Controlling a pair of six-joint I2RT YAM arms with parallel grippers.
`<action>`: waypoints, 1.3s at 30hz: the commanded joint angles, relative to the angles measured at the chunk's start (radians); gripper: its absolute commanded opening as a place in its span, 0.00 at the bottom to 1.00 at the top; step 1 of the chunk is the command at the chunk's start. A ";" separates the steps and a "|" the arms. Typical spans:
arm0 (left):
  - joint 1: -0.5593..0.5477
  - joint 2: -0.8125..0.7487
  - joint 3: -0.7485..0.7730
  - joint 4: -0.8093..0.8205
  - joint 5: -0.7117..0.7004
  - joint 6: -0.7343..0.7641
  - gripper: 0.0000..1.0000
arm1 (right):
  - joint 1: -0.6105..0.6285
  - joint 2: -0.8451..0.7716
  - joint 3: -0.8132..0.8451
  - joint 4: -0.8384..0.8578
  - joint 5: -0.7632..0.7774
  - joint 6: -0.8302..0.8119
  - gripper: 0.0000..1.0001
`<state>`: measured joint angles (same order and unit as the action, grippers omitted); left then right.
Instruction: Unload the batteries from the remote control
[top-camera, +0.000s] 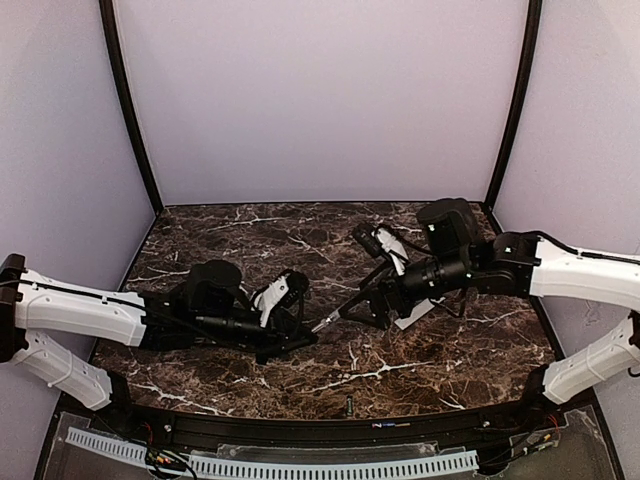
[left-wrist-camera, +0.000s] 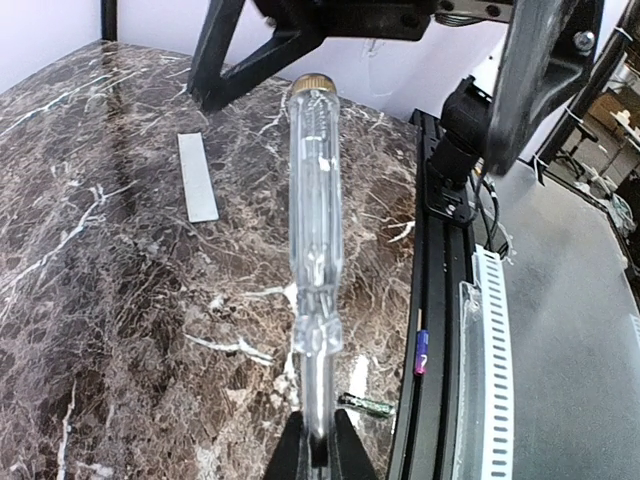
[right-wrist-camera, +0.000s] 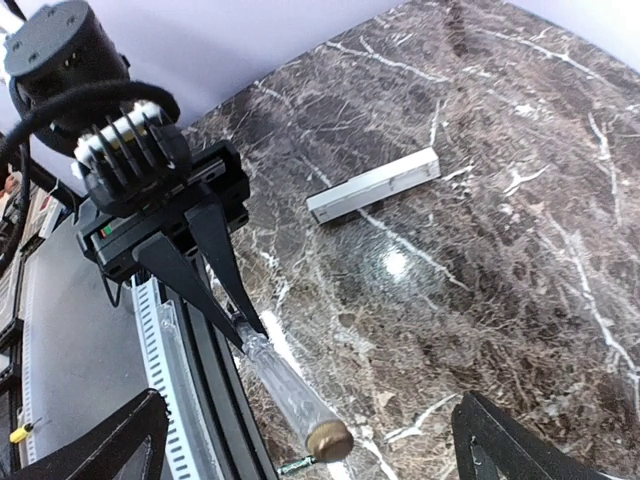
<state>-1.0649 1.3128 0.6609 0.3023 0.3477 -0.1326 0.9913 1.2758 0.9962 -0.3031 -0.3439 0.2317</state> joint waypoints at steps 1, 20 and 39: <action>-0.003 0.015 -0.022 0.063 -0.125 -0.074 0.00 | -0.033 -0.084 -0.018 -0.013 0.115 -0.020 0.99; 0.000 0.235 0.149 -0.088 -0.438 -0.235 0.00 | -0.053 -0.291 -0.256 0.070 0.340 0.069 0.99; 0.227 0.514 0.428 -0.293 -0.398 -0.367 0.00 | -0.053 -0.297 -0.311 0.027 0.338 0.122 0.99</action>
<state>-0.8761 1.8034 1.0443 0.0742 -0.0814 -0.4831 0.9459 0.9943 0.7170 -0.2775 -0.0212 0.3305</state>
